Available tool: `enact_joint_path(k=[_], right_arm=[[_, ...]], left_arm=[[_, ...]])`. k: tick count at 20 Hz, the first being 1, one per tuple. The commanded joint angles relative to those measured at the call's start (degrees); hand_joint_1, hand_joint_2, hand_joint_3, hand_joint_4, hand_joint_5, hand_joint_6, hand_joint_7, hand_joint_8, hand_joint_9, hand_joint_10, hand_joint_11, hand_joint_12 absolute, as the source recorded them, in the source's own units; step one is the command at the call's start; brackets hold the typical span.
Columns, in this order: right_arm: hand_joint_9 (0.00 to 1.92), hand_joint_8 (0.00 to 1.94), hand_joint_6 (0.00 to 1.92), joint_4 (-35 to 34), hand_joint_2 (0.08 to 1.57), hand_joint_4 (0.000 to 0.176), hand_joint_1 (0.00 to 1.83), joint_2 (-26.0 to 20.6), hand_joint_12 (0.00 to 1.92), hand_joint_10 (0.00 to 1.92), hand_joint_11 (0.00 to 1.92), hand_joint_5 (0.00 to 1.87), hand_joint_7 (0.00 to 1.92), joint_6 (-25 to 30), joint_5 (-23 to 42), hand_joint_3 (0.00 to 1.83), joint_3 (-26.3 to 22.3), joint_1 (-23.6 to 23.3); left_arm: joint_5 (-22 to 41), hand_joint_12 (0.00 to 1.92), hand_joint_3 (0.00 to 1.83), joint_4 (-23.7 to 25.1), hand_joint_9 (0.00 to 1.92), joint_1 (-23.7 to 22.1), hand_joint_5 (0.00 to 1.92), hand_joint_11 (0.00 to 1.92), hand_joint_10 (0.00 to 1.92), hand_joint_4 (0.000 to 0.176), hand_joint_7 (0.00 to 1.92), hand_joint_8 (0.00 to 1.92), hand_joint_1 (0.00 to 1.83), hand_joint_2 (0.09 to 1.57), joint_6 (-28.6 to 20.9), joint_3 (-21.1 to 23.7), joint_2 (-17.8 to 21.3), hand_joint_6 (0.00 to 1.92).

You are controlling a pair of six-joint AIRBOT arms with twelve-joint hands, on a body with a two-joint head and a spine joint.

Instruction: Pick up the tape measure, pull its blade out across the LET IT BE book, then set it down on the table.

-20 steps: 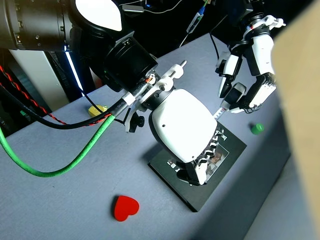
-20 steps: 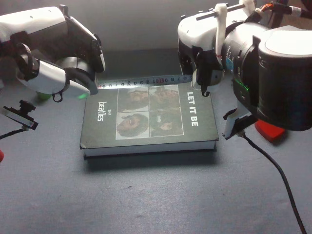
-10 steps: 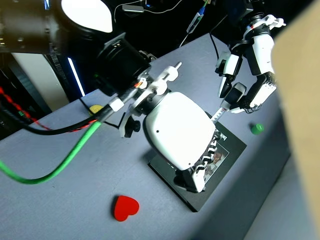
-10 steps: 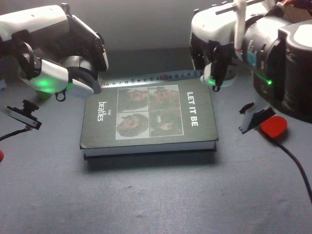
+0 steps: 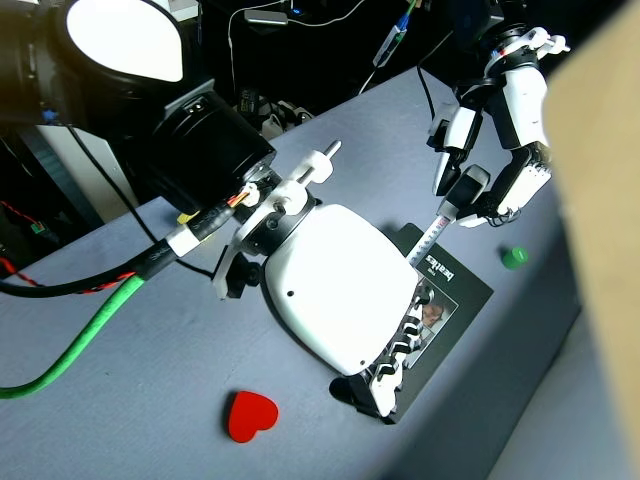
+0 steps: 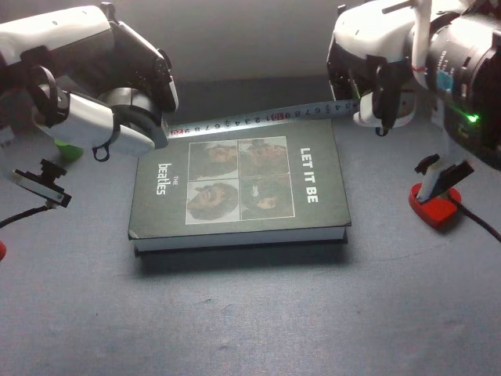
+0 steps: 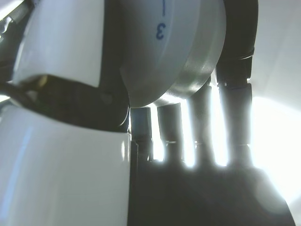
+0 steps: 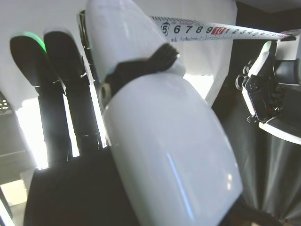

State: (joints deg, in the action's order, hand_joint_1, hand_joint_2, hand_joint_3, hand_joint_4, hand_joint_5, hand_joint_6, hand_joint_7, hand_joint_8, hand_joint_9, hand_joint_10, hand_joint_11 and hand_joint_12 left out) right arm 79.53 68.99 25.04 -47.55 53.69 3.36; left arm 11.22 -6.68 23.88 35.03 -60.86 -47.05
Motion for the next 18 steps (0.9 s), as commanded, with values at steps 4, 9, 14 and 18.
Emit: enact_joint_path(k=[4, 9, 14, 18], right_arm=[[0.78, 1.08, 1.09, 7.71, 1.17, 0.000, 1.36, -2.76, 1.46, 1.43, 0.66, 0.79, 0.96, -1.14, -0.27, 0.00, 0.25, 0.21], [0.78, 1.10, 1.09, 9.49, 1.17, 0.000, 1.36, -5.90, 1.47, 1.45, 0.65, 0.79, 0.94, -1.14, 3.22, 0.00, 0.41, 0.26], [0.80, 1.15, 1.08, 9.51, 1.16, 0.000, 1.22, -7.64, 1.44, 1.03, 0.63, 0.83, 0.97, -1.83, 5.28, 0.00, 1.44, 0.15], [0.77, 1.20, 1.08, 9.48, 1.17, 0.000, 1.23, -8.88, 1.47, 1.00, 0.59, 0.80, 0.97, -2.33, 7.06, 0.00, 2.45, 0.22]], left_arm=[[6.26, 0.89, 0.00, -0.12, 1.07, -0.40, 0.92, 1.09, 1.06, 0.000, 1.13, 0.72, 1.39, 1.07, 0.23, -0.41, 0.21, 0.82], [6.26, 0.87, 0.00, -0.12, 1.06, -0.40, 0.93, 1.12, 1.06, 0.000, 1.14, 0.73, 1.39, 1.07, 0.23, -0.59, 0.25, 0.79], [6.37, 0.86, 0.00, -0.13, 1.04, -0.42, 0.91, 1.10, 1.09, 0.000, 1.13, 0.74, 1.39, 1.08, 0.23, -0.65, 0.26, 0.83], [6.48, 0.87, 0.00, -0.13, 1.08, -0.42, 0.95, 1.11, 1.04, 0.000, 1.15, 0.69, 1.39, 1.06, 0.22, -0.76, 0.28, 0.79]])
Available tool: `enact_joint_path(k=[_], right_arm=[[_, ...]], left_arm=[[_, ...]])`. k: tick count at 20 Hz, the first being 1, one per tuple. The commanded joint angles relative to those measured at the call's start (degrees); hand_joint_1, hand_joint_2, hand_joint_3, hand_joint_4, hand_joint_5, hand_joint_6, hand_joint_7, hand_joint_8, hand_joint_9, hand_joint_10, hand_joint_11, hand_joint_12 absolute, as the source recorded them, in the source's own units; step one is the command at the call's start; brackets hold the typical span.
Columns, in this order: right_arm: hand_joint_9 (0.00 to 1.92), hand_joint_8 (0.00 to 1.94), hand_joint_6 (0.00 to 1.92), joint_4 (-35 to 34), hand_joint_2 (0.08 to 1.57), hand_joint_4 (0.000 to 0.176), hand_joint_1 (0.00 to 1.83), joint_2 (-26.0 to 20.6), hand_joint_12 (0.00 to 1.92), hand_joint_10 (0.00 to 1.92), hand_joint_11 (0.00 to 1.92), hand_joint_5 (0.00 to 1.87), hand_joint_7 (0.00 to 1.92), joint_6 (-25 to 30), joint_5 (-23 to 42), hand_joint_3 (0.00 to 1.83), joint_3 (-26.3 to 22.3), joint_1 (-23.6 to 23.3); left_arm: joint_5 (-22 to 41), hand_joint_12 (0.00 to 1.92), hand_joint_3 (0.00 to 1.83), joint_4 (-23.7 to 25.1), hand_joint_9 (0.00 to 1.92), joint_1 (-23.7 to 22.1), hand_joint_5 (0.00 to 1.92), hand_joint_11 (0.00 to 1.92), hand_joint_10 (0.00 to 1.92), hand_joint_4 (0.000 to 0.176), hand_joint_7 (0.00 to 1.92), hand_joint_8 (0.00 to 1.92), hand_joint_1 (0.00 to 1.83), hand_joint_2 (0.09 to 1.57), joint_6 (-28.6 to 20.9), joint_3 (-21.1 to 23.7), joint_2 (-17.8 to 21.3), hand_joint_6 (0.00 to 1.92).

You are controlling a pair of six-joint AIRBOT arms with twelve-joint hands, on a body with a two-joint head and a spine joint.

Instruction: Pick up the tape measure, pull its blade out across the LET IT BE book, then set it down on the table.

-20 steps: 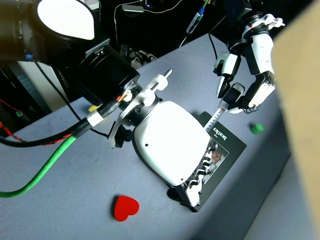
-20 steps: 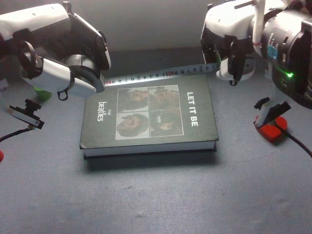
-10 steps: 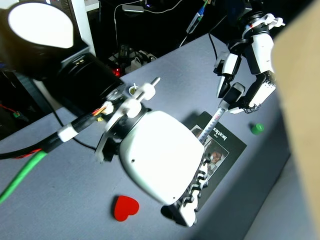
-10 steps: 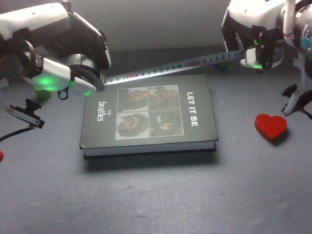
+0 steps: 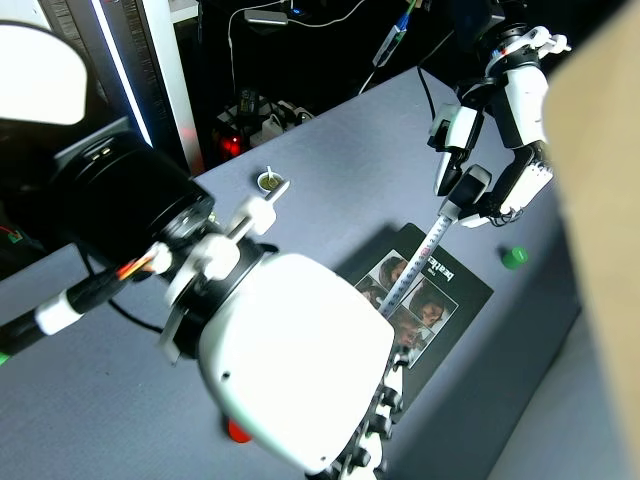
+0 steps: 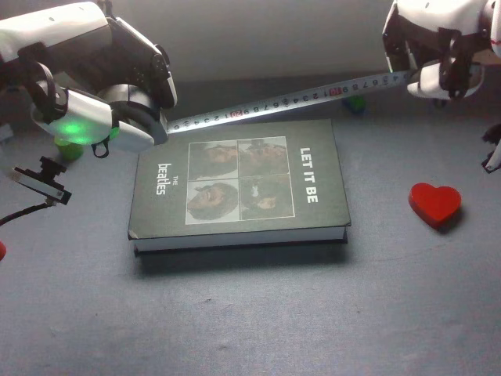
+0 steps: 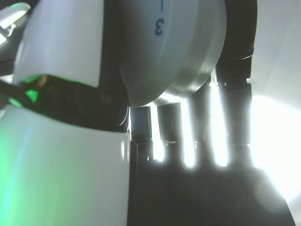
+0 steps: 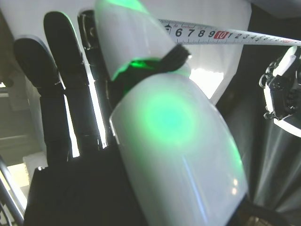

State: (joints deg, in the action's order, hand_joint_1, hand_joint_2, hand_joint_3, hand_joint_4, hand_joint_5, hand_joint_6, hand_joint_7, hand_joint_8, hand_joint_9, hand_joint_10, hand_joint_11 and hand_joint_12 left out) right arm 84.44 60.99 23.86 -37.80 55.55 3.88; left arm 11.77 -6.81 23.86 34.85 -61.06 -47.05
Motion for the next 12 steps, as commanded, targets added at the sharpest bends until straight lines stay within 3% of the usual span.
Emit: enact_joint_path(k=[1, 4, 5, 6, 7, 12], right_arm=[[0.77, 1.20, 1.08, 4.55, 1.17, 0.000, 1.23, -1.11, 1.47, 1.00, 0.58, 0.81, 0.97, -1.24, -2.44, 0.00, 0.76, -0.34], [0.77, 1.19, 1.07, 4.54, 1.16, 0.000, 1.22, -1.72, 1.46, 1.01, 0.59, 0.83, 0.96, -1.65, -1.69, 0.00, 1.24, -0.41], [0.75, 1.16, 1.09, 4.54, 1.18, 0.000, 1.33, -1.91, 1.45, 1.38, 0.59, 0.78, 0.94, -2.04, -1.68, 0.00, 1.24, -0.50], [0.75, 1.16, 1.09, 4.54, 1.18, 0.000, 1.33, -2.19, 1.45, 1.38, 0.59, 0.78, 0.94, -2.26, -1.49, 0.00, 1.25, -0.73], [0.77, 1.18, 1.09, 4.53, 1.17, 0.000, 1.24, -2.45, 1.42, 1.04, 0.58, 0.80, 0.98, -2.26, -1.21, 0.00, 1.35, -0.88], [0.79, 1.18, 1.08, 4.52, 1.16, 0.000, 1.23, -3.07, 1.45, 1.00, 0.61, 0.81, 0.98, -2.76, -0.58, 0.00, 1.70, -0.80]], left_arm=[[5.93, 0.87, 0.00, 0.00, 1.09, -0.40, 0.96, 1.11, 1.03, 0.000, 1.15, 0.68, 1.39, 1.06, 0.36, -0.56, 0.28, 0.79], [5.93, 0.86, 0.00, 0.00, 1.07, -0.39, 0.98, 1.10, 1.06, 0.000, 1.18, 0.62, 1.39, 1.06, 0.33, -0.55, 0.28, 0.76], [5.93, 0.86, 0.00, 0.00, 1.05, -0.37, 0.98, 1.10, 1.08, 0.000, 1.20, 0.61, 1.39, 1.06, 0.33, -0.56, 0.28, 0.76], [5.93, 0.86, 0.00, 0.00, 1.05, -0.35, 0.98, 1.10, 1.08, 0.000, 1.20, 0.61, 1.39, 1.06, 0.33, -0.55, 0.28, 0.76], [5.93, 0.86, 0.00, 0.00, 1.07, -0.32, 0.97, 1.10, 1.06, 0.000, 1.18, 0.63, 1.39, 1.06, 0.33, -0.55, 0.28, 0.75], [5.93, 0.87, 0.00, 0.00, 1.05, -0.18, 1.00, 1.10, 1.07, 0.000, 1.19, 0.63, 1.39, 1.06, 0.33, -0.36, 0.37, 0.73]])
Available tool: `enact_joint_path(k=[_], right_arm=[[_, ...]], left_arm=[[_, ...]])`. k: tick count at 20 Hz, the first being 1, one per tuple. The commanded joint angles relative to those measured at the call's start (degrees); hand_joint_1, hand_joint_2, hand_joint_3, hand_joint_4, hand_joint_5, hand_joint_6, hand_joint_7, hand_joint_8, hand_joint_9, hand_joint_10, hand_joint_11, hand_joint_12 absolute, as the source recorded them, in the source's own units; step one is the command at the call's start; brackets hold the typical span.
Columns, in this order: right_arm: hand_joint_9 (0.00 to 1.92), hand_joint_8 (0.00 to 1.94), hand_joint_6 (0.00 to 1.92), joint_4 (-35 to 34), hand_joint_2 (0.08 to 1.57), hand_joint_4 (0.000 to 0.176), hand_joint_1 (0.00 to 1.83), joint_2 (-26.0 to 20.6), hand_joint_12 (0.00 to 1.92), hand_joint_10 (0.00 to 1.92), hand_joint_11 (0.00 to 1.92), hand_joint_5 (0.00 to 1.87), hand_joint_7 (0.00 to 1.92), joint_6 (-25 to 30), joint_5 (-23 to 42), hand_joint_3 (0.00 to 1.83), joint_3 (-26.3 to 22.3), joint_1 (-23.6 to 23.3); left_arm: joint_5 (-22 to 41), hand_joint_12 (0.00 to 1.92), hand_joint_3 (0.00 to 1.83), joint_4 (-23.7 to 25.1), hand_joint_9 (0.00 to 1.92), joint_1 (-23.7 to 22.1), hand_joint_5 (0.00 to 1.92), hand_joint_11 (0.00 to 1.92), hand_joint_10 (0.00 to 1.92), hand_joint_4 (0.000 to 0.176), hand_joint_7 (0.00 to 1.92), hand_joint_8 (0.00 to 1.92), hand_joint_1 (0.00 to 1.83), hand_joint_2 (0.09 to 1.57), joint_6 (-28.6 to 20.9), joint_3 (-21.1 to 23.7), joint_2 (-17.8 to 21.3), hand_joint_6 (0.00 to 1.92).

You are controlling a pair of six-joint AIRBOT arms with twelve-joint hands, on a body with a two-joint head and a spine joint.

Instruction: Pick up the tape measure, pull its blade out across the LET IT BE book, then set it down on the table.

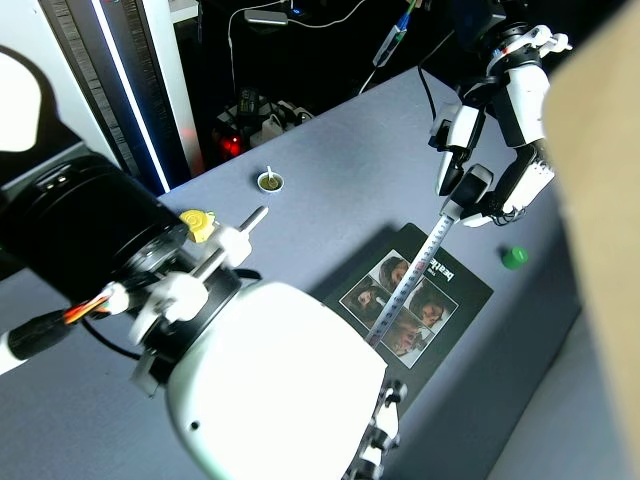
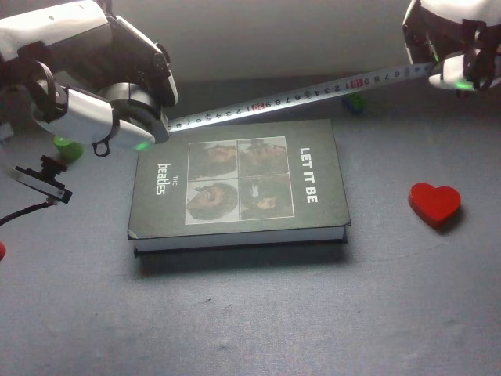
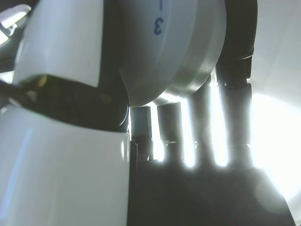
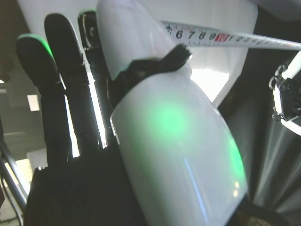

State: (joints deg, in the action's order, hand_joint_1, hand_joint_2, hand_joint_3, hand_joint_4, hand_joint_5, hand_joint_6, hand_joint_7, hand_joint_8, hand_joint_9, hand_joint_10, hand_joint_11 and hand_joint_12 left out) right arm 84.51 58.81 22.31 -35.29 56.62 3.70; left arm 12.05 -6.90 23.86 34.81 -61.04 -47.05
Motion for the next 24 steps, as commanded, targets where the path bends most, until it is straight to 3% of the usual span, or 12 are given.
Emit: enact_joint_path(k=[1, 4, 5, 6, 9, 10, 11, 13, 23, 24], right_arm=[[0.79, 1.18, 1.08, 4.46, 1.16, 0.000, 1.23, -0.98, 1.44, 1.00, 0.60, 0.80, 0.98, -1.33, -3.09, 0.00, 0.64, -0.65], [0.79, 1.15, 1.08, 4.46, 1.16, 0.000, 1.23, -1.06, 1.43, 0.96, 0.61, 0.82, 0.98, -1.43, -3.02, 0.00, 0.75, -0.71], [0.76, 1.11, 1.08, 4.45, 1.16, 0.000, 1.33, -1.05, 1.43, 1.32, 0.62, 0.81, 0.98, -1.43, -3.02, 0.00, 0.73, -0.65], [0.74, 1.12, 1.10, 4.44, 1.17, 0.000, 1.35, -1.02, 1.44, 1.42, 0.63, 0.79, 0.96, -1.43, -3.01, 0.00, 0.73, -0.56], [0.74, 1.13, 1.10, 4.32, 1.18, 0.000, 1.35, -0.87, 1.47, 1.45, 0.63, 0.78, 0.95, -1.40, -3.00, 0.00, 0.65, -0.53], [0.77, 1.16, 1.08, 4.32, 1.16, 0.000, 1.25, -0.87, 1.47, 1.14, 0.62, 0.81, 0.97, -1.43, -2.99, 0.00, 0.67, -0.74], [0.80, 1.16, 1.08, 4.32, 1.16, 0.000, 1.23, -0.89, 1.46, 1.02, 0.62, 0.82, 0.97, -1.46, -2.99, 0.00, 0.71, -0.95], [0.79, 1.18, 1.11, 4.32, 1.17, 0.000, 1.21, -0.97, 1.45, 0.98, 0.59, 0.81, 0.96, -1.51, -3.00, 0.00, 0.95, -0.98], [0.80, 1.19, 1.11, 3.68, 1.17, 0.000, 1.21, -0.90, 1.51, 1.00, 0.63, 0.82, 0.94, -1.51, -2.70, 0.00, 0.23, -0.75], [0.78, 1.14, 1.09, 3.57, 1.17, 0.000, 1.32, -0.91, 1.49, 1.34, 0.64, 0.82, 0.92, -1.51, -2.74, 0.00, -0.05, -0.82]], left_arm=[[5.65, 0.88, 0.00, 0.08, 1.07, -0.18, 1.01, 1.11, 1.05, 0.000, 1.20, 0.60, 1.39, 1.05, 0.37, -0.33, 0.37, 0.73], [5.65, 0.89, 0.00, 0.08, 1.07, -0.06, 1.03, 1.12, 1.04, 0.000, 1.22, 0.57, 1.40, 1.04, 0.37, -0.26, 0.39, 0.71], [5.65, 0.89, 0.00, 0.08, 1.07, -0.07, 1.03, 1.12, 1.04, 0.000, 1.22, 0.57, 1.40, 1.04, 0.37, -0.26, 0.40, 0.70], [5.66, 0.89, 0.00, 0.08, 1.07, -0.07, 1.02, 1.13, 1.04, 0.000, 1.22, 0.58, 1.40, 1.05, 0.37, -0.26, 0.41, 0.71], [5.66, 0.88, 0.00, -0.02, 1.06, 0.00, 1.00, 1.12, 1.06, 0.000, 1.19, 0.62, 1.39, 1.05, 0.37, -0.32, 0.42, 0.73], [5.66, 0.88, 0.00, -0.02, 1.05, 0.02, 0.99, 1.11, 1.07, 0.000, 1.18, 0.63, 1.39, 1.06, 0.37, -0.35, 0.42, 0.74], [5.66, 0.88, 0.00, -0.02, 1.05, 0.07, 0.99, 1.10, 1.08, 0.000, 1.19, 0.63, 1.39, 1.06, 0.37, -0.35, 0.42, 0.74], [5.66, 0.90, 0.00, -0.02, 1.03, 0.06, 1.02, 1.09, 1.10, 0.000, 1.22, 0.59, 1.39, 1.05, 0.37, -0.33, 0.44, 0.71], [5.66, 0.87, 0.00, -0.01, 1.05, 0.34, 1.04, 1.09, 1.08, 0.000, 1.25, 0.50, 1.40, 1.04, 0.38, -0.06, 0.64, 0.69], [5.66, 0.84, 0.00, -0.01, 1.06, 0.32, 1.05, 1.11, 1.06, 0.000, 1.27, 0.45, 1.40, 1.04, 0.38, -0.04, 0.64, 0.67]])
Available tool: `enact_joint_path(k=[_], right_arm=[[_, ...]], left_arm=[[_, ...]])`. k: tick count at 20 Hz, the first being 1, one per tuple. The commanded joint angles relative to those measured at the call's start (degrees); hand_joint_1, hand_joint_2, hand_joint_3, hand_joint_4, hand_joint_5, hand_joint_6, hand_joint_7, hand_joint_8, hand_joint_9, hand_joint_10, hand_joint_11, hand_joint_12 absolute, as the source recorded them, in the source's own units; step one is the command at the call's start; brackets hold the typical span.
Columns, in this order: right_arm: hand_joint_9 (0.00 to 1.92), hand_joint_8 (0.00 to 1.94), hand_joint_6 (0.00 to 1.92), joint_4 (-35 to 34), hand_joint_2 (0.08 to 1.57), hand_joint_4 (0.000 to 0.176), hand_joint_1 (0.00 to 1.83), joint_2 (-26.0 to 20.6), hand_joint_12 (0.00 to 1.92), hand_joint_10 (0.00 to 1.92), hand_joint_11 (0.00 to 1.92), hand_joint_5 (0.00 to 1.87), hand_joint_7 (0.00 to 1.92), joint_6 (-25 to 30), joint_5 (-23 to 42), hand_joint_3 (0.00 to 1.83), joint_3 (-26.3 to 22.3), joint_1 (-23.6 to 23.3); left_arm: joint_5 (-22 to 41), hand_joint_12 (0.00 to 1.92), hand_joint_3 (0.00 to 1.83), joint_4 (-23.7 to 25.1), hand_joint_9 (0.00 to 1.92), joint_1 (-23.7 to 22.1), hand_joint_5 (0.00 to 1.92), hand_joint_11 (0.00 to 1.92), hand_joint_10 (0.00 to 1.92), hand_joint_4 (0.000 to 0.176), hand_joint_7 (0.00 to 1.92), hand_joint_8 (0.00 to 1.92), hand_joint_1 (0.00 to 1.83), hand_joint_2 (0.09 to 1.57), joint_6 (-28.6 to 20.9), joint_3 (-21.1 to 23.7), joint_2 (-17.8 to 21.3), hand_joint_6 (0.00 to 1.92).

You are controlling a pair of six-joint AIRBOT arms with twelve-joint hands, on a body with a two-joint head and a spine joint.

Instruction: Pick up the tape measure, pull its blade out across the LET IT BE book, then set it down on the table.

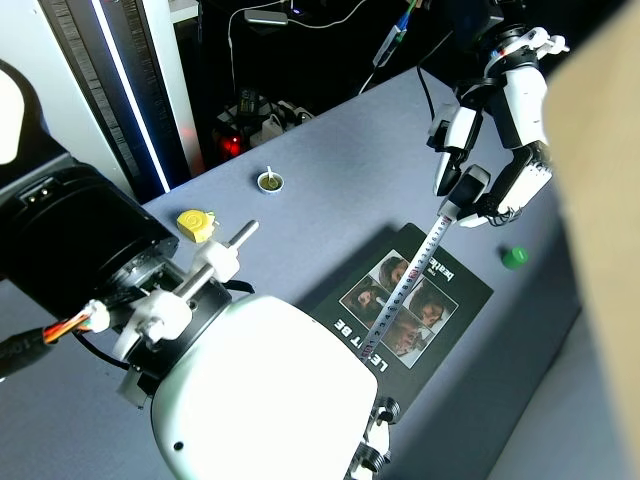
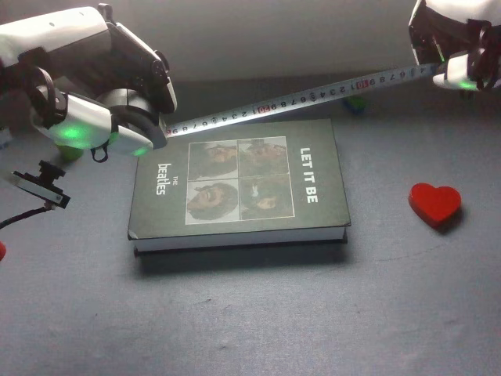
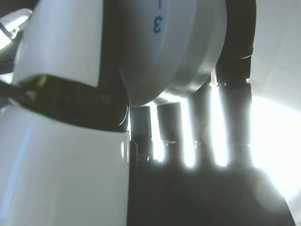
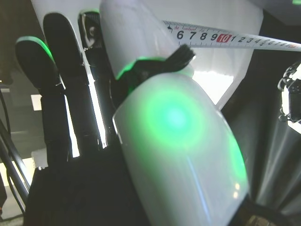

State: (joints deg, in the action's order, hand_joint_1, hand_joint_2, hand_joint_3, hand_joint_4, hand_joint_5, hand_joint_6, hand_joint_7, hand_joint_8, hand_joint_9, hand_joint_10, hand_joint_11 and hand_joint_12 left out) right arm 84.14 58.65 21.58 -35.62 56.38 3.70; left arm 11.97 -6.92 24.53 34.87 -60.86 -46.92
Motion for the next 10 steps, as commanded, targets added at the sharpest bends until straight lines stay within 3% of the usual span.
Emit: enact_joint_path(k=[1, 4, 10], right_arm=[[0.76, 1.14, 1.11, 3.79, 1.18, 0.000, 1.35, -0.74, 1.50, 1.45, 0.63, 0.80, 0.91, -0.79, -2.47, 0.00, 0.02, -0.91], [0.76, 1.15, 1.11, 3.79, 1.18, 0.000, 1.35, -0.73, 1.50, 1.45, 0.62, 0.78, 0.91, -0.80, -2.58, 0.00, -0.25, -0.61], [0.75, 1.15, 1.12, 3.80, 1.18, 0.000, 1.35, -0.56, 1.51, 1.46, 0.61, 0.78, 0.91, -0.81, -2.71, 0.00, -0.54, -0.04]], left_arm=[[5.75, 0.83, 0.00, 0.01, 1.07, -0.35, 1.05, 1.10, 1.05, 0.000, 1.27, 0.45, 1.40, 1.04, 0.31, -0.18, 0.51, 0.67], [5.75, 0.85, 0.00, 0.17, 1.06, -0.27, 1.02, 1.10, 1.06, 0.000, 1.22, 0.54, 1.40, 1.05, 0.32, -0.13, 0.52, 0.70], [5.88, 0.90, 0.00, 0.27, 1.05, 0.30, 1.02, 1.10, 1.07, 0.000, 1.23, 0.54, 1.40, 1.05, 0.31, -0.07, 0.68, 0.70]])
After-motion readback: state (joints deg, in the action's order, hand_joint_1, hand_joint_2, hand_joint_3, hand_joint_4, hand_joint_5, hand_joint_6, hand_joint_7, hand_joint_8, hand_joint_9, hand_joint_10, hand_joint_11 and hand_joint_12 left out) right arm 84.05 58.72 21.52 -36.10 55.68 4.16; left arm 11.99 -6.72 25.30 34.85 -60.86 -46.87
